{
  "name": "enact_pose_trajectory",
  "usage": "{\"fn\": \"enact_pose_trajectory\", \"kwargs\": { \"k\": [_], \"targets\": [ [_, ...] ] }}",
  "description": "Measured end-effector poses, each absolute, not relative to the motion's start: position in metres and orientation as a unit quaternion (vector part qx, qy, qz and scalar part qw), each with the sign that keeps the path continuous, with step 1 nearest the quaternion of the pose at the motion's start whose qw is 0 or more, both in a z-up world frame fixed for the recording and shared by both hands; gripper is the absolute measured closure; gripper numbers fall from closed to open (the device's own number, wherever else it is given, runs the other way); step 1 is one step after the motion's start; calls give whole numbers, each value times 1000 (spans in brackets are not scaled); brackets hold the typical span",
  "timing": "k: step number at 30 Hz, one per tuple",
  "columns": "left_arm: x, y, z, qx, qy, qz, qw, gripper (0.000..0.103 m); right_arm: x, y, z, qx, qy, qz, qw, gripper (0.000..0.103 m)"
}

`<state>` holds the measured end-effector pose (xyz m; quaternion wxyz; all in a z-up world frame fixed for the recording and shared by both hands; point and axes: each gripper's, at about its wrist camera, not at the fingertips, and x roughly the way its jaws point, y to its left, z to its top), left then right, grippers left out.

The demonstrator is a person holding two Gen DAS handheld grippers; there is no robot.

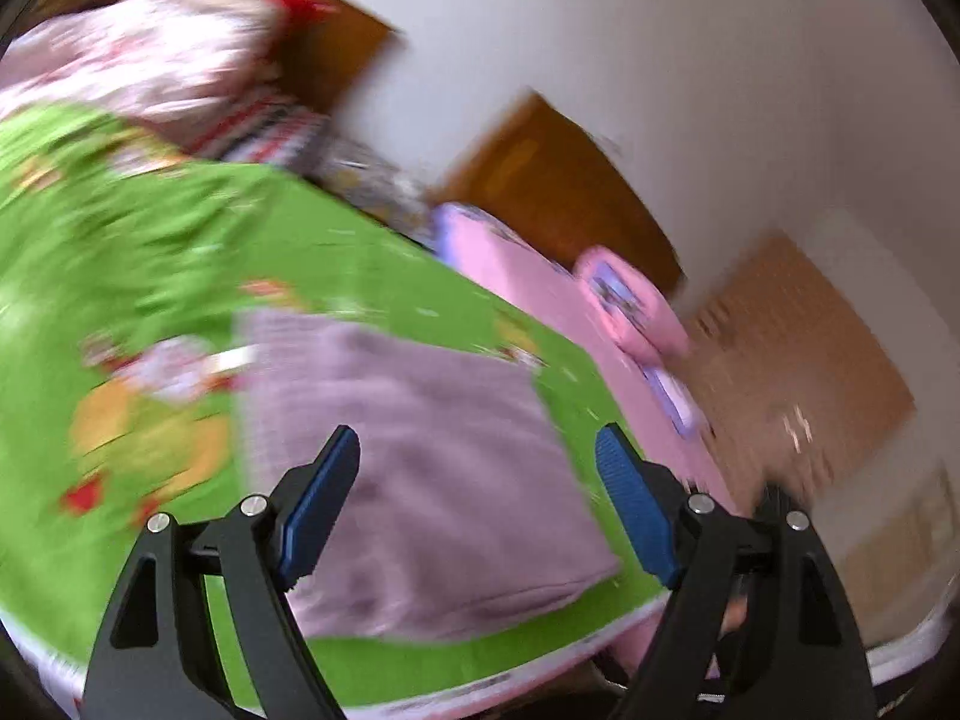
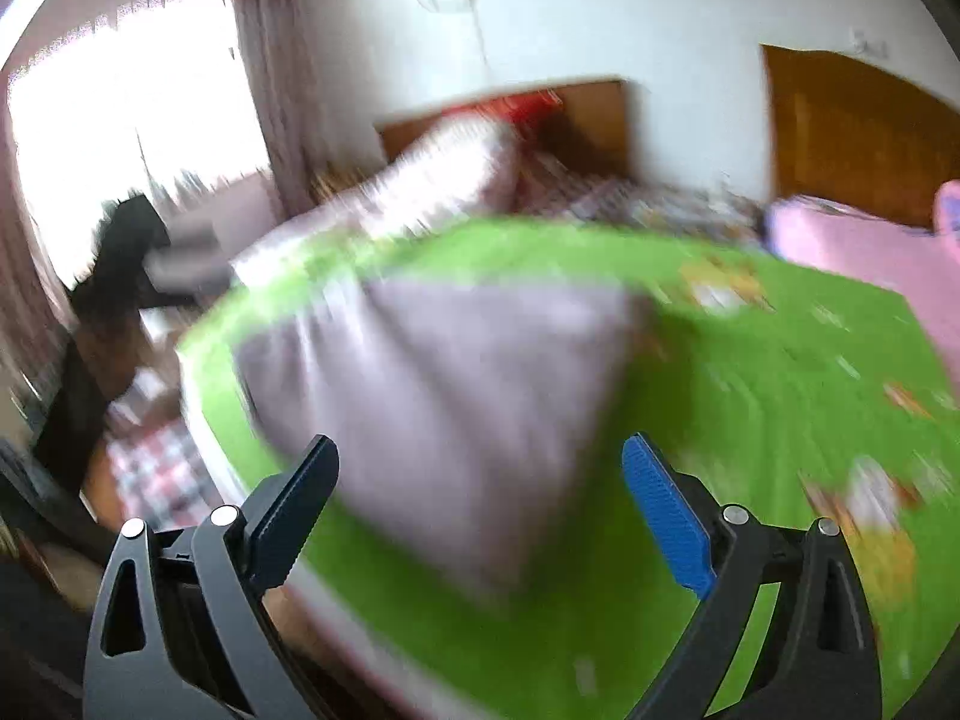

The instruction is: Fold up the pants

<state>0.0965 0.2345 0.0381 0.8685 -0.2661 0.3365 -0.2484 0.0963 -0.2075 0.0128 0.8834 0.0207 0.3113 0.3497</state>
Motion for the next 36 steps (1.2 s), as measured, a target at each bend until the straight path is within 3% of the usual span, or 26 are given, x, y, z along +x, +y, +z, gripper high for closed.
{"fn": "enact_pose_trajectory", "kwargs": {
  "k": [3,6,8,10,13,20,24,28,32,36],
  "targets": [
    [125,180,31,-190,367,-264,872,22,164,-171,17,40,318,444,837,11],
    [141,153,-5,-133,429,-244,860,24,217,-138,-1,46,380,484,787,11],
    [136,150,-30,-103,474,-218,847,32,249,-117,-23,13,435,443,784,11],
    [124,160,-34,-115,460,-231,849,32,273,-116,-51,-29,486,337,806,11],
    [115,177,-34,-139,460,-242,843,38,286,-141,-61,42,477,355,803,12],
    [117,172,-40,-97,454,-247,850,39,254,-131,-25,24,437,347,829,11],
    [117,176,-39,-99,448,-254,851,39,223,-105,-19,62,439,470,763,10],
    [111,179,-36,-98,448,-261,850,39,235,-105,-41,72,474,487,730,11],
    [110,170,-5,-100,429,-279,854,38,254,-115,-10,65,443,460,766,10],
    [121,139,0,-96,411,-320,848,30,296,-101,-18,92,462,468,747,9]
  ]
}}
